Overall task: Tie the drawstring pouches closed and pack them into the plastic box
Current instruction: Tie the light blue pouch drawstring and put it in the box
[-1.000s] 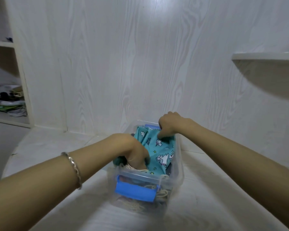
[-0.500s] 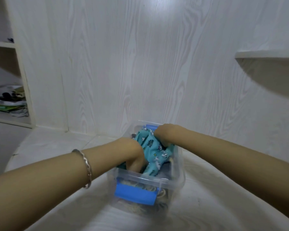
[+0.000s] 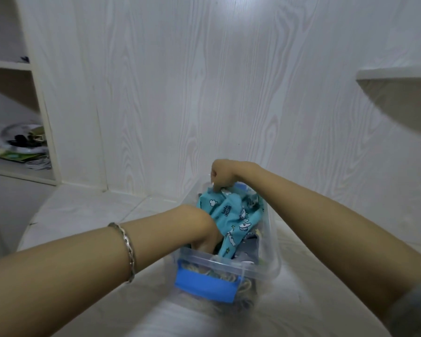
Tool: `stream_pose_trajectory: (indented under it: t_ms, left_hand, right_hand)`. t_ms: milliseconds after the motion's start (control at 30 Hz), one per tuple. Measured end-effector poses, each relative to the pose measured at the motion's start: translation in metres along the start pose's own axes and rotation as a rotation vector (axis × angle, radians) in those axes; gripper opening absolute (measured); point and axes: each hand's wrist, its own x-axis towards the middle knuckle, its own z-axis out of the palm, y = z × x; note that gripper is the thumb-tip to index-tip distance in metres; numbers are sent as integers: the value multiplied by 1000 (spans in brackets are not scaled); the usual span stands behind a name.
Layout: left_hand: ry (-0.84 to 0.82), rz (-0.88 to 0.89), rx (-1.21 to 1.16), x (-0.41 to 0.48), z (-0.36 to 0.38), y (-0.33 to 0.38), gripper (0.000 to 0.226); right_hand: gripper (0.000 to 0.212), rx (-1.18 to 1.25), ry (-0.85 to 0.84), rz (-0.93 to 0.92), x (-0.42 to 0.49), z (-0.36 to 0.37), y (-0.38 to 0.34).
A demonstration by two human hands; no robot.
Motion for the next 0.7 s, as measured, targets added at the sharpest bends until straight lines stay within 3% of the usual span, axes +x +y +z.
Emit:
stream_pose_trajectory:
  t_ms: [100, 267, 367, 500, 567, 700]
  left_hand:
    - [-18, 5, 40, -5, -5, 3, 60]
    - [-15, 90, -76, -20, -19, -2, 64]
    - [3, 156, -211, -28, -30, -11, 85]
    - [-85, 124, -96, -21, -30, -9, 92]
    - [-106, 109, -29, -12, -28, -6, 91]
    - [-161, 128, -79, 5, -28, 3, 90]
  right_hand:
    - [19, 91, 354, -80, 2, 11, -2]
    - [7, 111, 307, -70, -24, 5, 15]
    - [23, -247, 82, -23, -53, -15, 15]
    - [82, -698, -323, 70, -70, 9, 4]
    - [101, -716, -354, 58, -70, 19, 4]
    - [122, -714, -376, 50, -59, 40, 6]
